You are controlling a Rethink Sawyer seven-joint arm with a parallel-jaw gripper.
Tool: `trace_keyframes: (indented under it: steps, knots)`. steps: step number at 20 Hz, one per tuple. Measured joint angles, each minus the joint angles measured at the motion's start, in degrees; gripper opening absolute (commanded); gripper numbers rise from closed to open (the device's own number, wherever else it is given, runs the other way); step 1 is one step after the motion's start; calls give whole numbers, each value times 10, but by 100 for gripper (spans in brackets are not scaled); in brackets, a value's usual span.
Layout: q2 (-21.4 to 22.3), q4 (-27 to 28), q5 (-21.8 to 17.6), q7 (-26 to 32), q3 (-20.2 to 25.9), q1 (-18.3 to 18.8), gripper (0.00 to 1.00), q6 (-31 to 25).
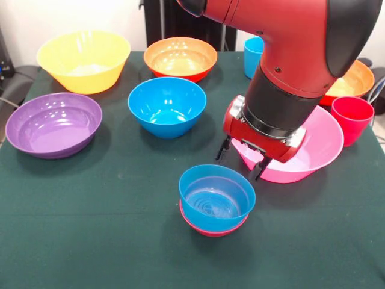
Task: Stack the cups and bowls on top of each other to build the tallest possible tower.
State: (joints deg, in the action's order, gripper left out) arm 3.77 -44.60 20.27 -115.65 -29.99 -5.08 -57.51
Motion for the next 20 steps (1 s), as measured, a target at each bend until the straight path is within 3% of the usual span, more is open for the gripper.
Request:
trace_keyframes:
  steps: [10, 15, 20]
  knots:
    - [42, -2, -43, 21, 49, 32, 100, 7]
    - [31, 47, -60, 21, 63, 60, 100, 7]
    - [-11, 137, -64, 21, 66, 87, 100, 7]
